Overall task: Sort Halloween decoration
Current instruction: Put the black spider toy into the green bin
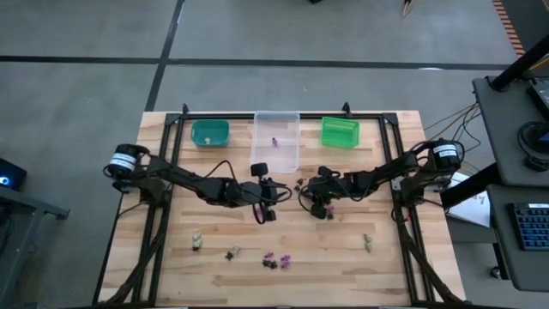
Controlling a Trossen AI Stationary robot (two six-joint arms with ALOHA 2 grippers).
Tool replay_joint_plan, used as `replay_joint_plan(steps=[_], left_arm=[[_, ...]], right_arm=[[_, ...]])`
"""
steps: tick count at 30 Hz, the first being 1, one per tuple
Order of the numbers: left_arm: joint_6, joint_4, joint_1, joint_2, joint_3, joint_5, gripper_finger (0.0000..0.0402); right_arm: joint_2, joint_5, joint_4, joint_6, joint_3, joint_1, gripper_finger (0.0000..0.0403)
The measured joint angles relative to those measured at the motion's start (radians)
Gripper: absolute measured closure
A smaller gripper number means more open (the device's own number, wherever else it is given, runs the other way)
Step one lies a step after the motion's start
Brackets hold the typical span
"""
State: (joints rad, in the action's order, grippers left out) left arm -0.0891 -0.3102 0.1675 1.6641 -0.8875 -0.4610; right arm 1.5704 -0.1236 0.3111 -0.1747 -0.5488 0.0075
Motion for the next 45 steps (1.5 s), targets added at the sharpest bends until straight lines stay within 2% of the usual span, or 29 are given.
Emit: replay_joint_plan(steps=[7,18,26,34,38,43,45], left_arm=[[-0.004,0.111,0.004,-0.141,0.000,0.000,0.0318],[-0.003,0.142,0.036,-0.274,0.000,0.000,0.0318],[-0.003,0.157,0.054,-0.262,0.001,0.001,0.0318],[-0.013,0.157,0.059,-0.265,0.008,0.001,0.0318],[-0.038,0.157,0.062,-0.289,0.008,0.000,0.0318],[-0.069,0.169,0.068,-0.358,0.008,0.000,0.0318],[-0.076,0.180,0.068,-0.398,0.008,-0.008,0.0318]], right_arm=[[-0.008,0.000,0.004,-0.001,0.000,0.000,0.0333],[-0.029,0.001,0.011,-0.012,0.000,0.001,0.0333],[-0.155,0.079,0.016,-0.012,0.000,0.001,0.0334],[-0.327,0.068,0.023,-0.050,0.000,0.000,0.0339],[-0.398,-0.028,0.022,-0.050,0.000,-0.006,0.0339],[-0.457,-0.308,0.008,-0.103,0.000,-0.043,0.0339],[-0.467,-0.369,0.008,-0.097,0.000,-0.074,0.0339]])
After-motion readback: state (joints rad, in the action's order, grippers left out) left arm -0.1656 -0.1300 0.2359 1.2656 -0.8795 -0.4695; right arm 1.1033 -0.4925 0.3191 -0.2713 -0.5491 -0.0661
